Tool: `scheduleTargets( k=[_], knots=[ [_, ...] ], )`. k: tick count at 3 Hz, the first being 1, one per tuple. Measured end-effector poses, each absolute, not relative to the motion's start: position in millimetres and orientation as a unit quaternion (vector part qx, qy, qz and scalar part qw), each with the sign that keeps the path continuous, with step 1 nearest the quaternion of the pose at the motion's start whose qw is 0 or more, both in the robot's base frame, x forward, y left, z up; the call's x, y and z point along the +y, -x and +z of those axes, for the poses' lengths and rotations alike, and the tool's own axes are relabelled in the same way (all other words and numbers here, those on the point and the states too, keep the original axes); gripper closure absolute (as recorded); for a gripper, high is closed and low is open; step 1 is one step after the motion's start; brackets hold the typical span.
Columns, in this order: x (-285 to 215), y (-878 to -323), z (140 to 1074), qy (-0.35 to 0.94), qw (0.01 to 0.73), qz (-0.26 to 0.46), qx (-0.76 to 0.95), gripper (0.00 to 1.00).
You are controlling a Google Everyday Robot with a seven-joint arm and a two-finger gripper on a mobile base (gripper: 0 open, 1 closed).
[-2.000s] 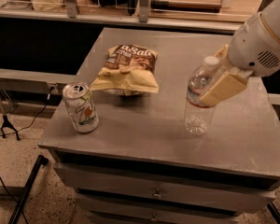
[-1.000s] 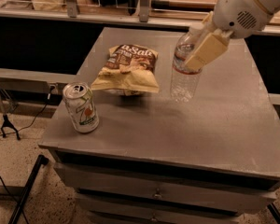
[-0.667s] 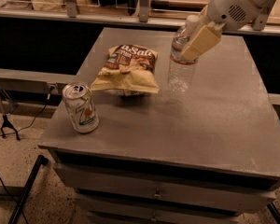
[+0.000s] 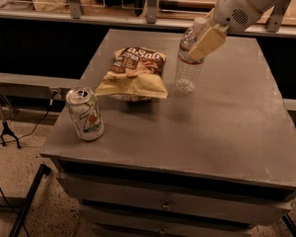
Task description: Move water bottle near brown chip bag
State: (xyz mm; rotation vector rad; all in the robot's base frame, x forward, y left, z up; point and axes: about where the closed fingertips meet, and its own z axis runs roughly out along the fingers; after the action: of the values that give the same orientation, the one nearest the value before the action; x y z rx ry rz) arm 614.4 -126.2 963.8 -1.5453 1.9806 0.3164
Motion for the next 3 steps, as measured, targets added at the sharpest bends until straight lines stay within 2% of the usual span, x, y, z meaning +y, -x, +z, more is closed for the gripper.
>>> scheduleTargets(
  k=[1,3],
  knots=[
    [-120,-624,950,0.58,0.294,0.133,0.748,0.84],
    [-114,-628,943,0.581,0.286,0.143,0.749,0.37]
  ],
)
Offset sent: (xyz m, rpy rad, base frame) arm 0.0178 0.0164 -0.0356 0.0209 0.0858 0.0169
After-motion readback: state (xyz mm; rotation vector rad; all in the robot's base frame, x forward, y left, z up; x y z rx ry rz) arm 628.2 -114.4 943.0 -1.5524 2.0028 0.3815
